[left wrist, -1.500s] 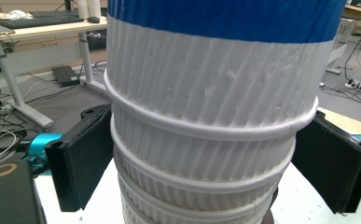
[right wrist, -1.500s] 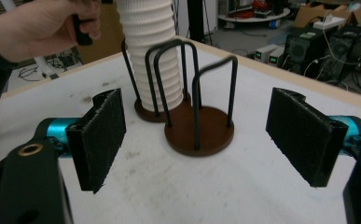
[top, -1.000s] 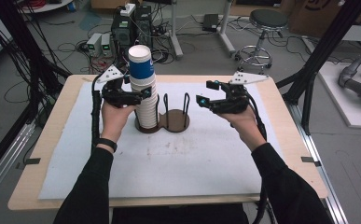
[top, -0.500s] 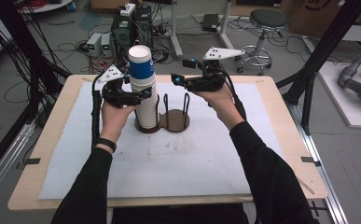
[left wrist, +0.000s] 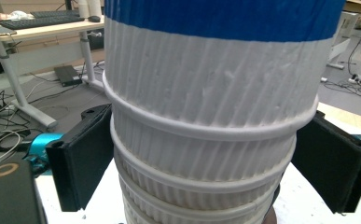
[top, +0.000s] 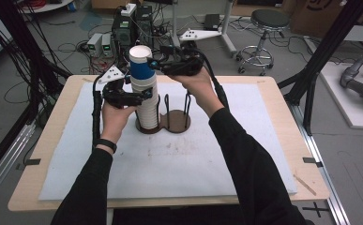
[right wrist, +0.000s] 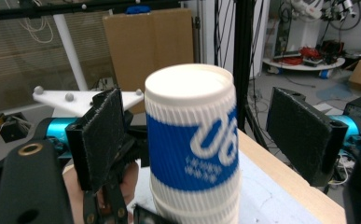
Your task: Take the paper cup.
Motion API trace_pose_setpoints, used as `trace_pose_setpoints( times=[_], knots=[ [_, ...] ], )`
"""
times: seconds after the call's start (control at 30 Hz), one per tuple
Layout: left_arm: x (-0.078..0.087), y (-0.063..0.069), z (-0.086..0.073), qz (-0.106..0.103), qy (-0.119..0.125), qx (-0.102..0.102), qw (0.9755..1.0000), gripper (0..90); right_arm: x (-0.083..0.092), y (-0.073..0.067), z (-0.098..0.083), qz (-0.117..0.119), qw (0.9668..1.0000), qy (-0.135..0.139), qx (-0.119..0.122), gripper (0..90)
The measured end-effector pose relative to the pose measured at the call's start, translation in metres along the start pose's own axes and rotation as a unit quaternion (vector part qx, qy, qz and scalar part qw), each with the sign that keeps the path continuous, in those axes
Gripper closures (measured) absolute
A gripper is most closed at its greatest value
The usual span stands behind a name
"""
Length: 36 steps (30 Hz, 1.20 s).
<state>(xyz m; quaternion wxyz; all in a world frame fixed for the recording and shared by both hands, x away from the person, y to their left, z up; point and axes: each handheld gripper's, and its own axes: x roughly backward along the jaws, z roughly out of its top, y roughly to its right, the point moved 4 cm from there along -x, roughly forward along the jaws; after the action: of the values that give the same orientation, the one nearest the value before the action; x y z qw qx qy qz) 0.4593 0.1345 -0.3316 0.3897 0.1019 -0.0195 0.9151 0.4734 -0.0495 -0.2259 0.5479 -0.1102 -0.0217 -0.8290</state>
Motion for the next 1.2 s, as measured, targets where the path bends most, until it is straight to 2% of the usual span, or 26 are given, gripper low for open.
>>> trace_pose_setpoints(
  times=[0.23,0.5,0.53,0.57,0.6,0.87,1.2],
  knots=[
    [0.0,0.0,0.0,0.001,-0.001,-0.002,1.0,11.1,-0.019,-0.003,0.007,-0.007,0.9999,-0.012,0.003,20.2],
    [0.0,0.001,0.0,0.003,-0.002,-0.003,1.0,11.1,-0.034,0.002,0.006,-0.011,0.9996,-0.021,-0.017,20.3],
    [0.0,0.001,0.0,0.004,-0.002,-0.003,1.0,11.2,-0.034,0.002,0.006,-0.011,0.9996,-0.02,-0.016,21.3],
    [0.0,0.0,0.0,0.005,-0.002,-0.002,1.0,11.2,-0.035,0.002,0.006,0.002,0.9996,-0.02,-0.021,27.8],
    [0.0,0.0,0.0,0.005,-0.002,-0.002,1.0,11.2,-0.036,0.002,0.006,0.007,0.9995,-0.021,-0.023,27.9],
    [-0.001,0.001,0.0,0.004,-0.003,-0.008,1.0,11.2,-0.035,0.001,0.006,0.004,0.9995,-0.028,-0.013,29.9],
    [0.0,0.001,0.0,0.005,-0.004,-0.009,0.9999,11.2,-0.025,-0.005,0.022,0.004,0.9999,0.01,0.001,30.1]
  ],
)
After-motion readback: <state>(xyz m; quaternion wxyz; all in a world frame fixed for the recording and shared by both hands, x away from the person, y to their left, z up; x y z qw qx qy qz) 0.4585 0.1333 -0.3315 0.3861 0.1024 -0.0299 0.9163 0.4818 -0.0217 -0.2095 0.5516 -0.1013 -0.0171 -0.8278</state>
